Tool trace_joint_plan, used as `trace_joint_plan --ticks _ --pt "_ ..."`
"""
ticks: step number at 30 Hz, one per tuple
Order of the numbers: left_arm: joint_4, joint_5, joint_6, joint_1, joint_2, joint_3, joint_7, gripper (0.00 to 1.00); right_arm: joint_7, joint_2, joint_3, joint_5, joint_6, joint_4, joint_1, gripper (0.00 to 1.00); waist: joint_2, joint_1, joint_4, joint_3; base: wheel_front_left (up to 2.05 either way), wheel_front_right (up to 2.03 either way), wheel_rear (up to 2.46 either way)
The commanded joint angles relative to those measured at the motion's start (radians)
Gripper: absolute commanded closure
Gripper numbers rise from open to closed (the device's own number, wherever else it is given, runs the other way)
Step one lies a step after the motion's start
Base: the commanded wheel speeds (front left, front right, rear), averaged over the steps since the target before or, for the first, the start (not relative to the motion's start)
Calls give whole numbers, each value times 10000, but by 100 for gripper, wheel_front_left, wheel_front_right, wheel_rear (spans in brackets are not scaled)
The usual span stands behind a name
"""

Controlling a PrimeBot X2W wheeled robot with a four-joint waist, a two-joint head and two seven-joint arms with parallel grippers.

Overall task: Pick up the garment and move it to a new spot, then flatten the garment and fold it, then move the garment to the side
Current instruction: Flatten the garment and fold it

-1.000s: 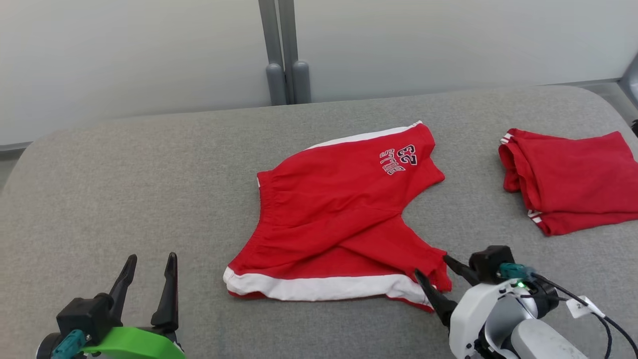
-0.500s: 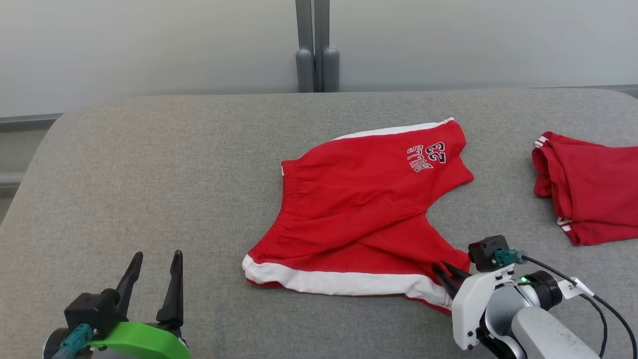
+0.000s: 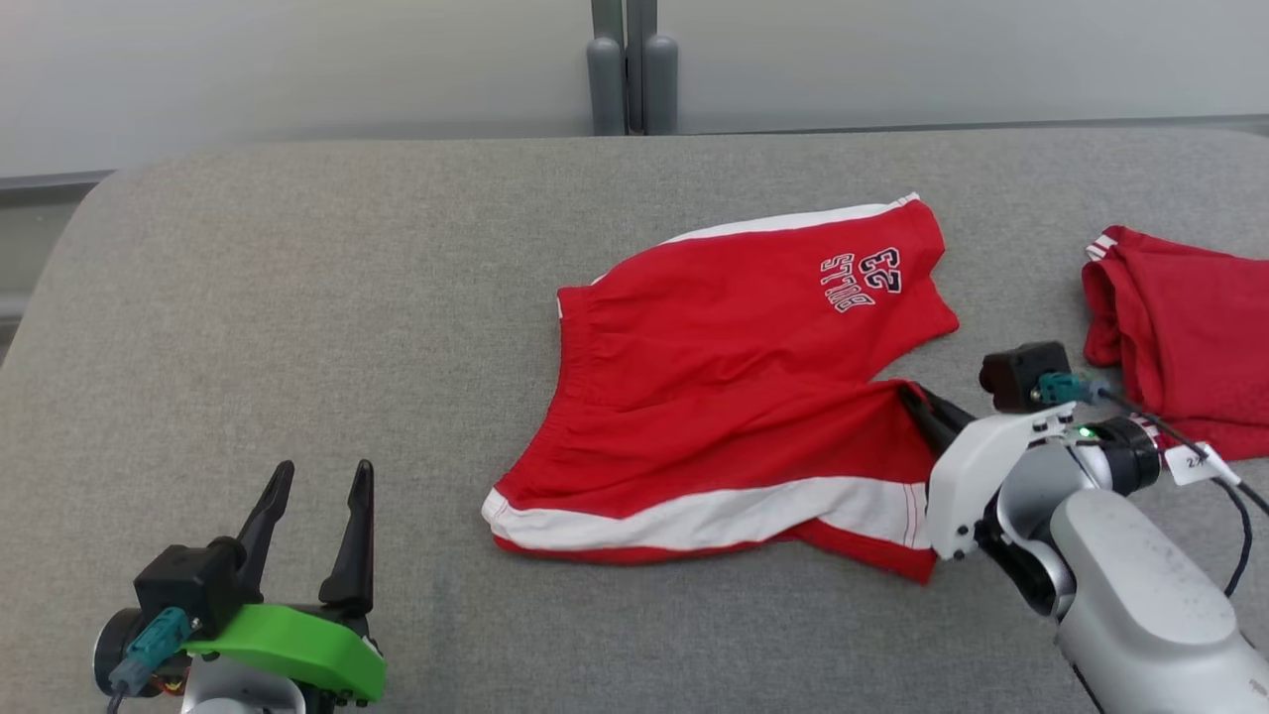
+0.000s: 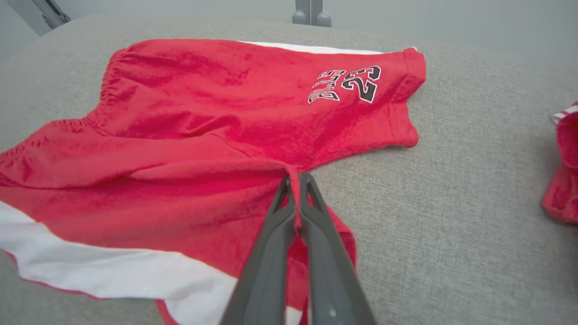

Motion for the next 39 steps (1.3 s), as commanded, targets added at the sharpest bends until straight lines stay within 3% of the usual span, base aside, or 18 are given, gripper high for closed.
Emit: trace_joint_plan --ticks 1,3,7,9,14,19,27,34,39 --pt "30 108 -60 -213 -37 -19 -20 0 121 -92 -16 93 -15 260 -264 100 0 0 196 396 0 0 0" --pt "112 113 -109 -335 -68 -45 -12 0 247 -176 40 214 -15 596 -623 100 0 0 300 580 0 0 0" --pt "301 111 -195 -508 -153 -73 -23 0 363 -311 302 463 -15 1319 -1079 64 0 0 443 741 0 0 0" --pt "391 112 -233 -553 -204 -80 -31 0 200 -360 351 549 -15 1661 -1220 0 0 0 468 730 0 0 0" --pt "568 82 -228 -465 -197 -62 -38 0 -632 -295 184 850 -15 2119 -1321 0 0 0 292 404 0 0 0" --pt "570 61 -185 -276 -100 -43 -34 0 -1746 -486 -159 904 -15 1709 -936 0 0 0 -25 -11 0 0 0" --pt "291 72 36 182 65 277 -69 0 -3356 -310 -1271 887 -15 -477 603 0 0 0 -670 -777 0 0 0" --pt "-308 495 194 666 -18 879 -73 0 -3604 -64 -1901 773 -13 -2960 2551 0 0 0 -943 -1182 0 0 0" --pt "-553 812 31 1014 -198 1324 -69 0 -3655 -186 -2013 570 -13 -3845 3646 0 0 0 -1016 -1287 0 0 0"
